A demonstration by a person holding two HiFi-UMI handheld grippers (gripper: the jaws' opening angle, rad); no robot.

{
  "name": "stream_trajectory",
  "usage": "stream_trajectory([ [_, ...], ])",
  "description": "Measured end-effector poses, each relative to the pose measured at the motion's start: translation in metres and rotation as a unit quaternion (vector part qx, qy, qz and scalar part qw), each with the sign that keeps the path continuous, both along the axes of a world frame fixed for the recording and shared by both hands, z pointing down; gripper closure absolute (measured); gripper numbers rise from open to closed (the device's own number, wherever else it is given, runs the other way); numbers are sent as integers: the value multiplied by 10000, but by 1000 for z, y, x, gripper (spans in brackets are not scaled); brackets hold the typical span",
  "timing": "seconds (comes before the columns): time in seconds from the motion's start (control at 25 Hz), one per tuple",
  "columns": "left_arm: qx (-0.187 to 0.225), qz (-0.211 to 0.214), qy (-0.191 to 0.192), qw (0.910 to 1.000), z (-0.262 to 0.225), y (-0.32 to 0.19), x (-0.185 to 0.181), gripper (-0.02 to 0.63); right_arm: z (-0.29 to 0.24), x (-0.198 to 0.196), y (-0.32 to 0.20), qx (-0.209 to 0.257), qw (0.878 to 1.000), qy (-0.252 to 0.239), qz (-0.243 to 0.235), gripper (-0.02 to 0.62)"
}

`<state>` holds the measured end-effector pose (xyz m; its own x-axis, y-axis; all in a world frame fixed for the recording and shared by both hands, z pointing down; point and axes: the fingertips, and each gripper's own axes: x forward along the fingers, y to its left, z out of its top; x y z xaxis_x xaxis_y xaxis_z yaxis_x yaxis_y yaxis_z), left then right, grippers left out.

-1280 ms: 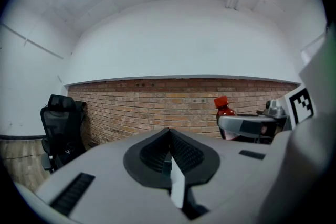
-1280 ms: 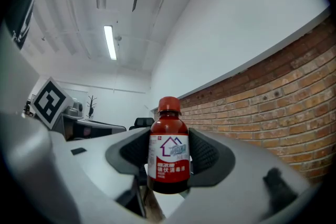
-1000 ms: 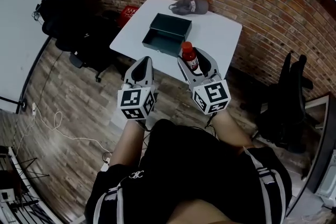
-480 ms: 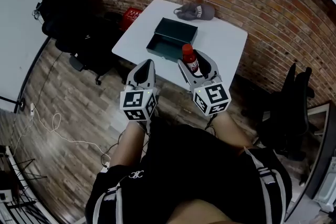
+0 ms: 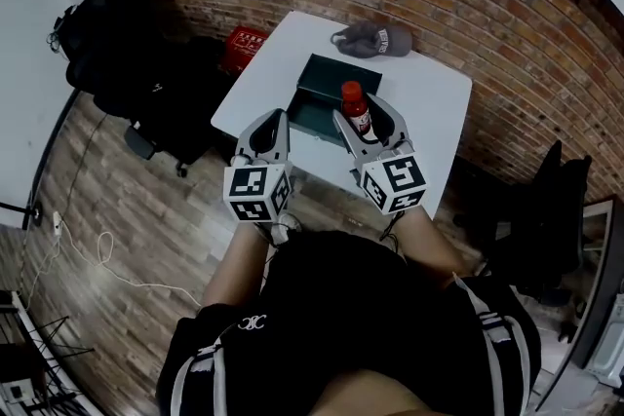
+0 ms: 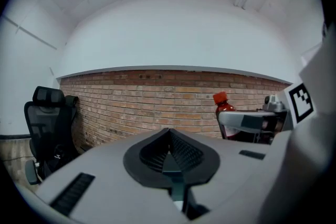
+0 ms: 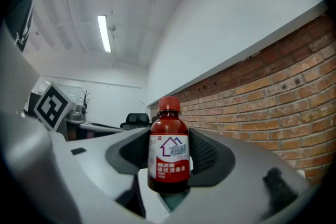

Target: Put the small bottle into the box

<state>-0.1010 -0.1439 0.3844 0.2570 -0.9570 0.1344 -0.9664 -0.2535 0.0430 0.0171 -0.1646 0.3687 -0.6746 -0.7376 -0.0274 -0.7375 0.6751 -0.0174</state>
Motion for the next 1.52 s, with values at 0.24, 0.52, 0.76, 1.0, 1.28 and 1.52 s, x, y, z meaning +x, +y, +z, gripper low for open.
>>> stream_trajectory([
  [0.24, -149, 146, 38, 9998, 3, -51, -37, 592, 2, -38, -50, -159, 9998, 62, 106, 370],
  [0.52, -416, 414, 128, 9982, 19, -97, -82, 592, 14, -81, -92, -378, 9986, 201, 302, 370],
  [0.76, -755, 821, 265, 9934, 46, -125, -104, 592, 33, -97, -124, -681, 9950, 407, 609, 370],
  [1.0, -1098, 1038, 118, 9884, 78, -152, -92, 592, 56, -80, -147, -695, 9939, 641, 567, 370],
  [1.28, -1517, 1076, 112, 9825, 111, -167, -76, 592, 102, -63, -170, -1137, 9875, 1053, 292, 370],
  [1.52, -1622, 1130, 119, 9802, 120, -180, -75, 592, 122, -69, -177, -1365, 9827, 1247, 65, 370],
])
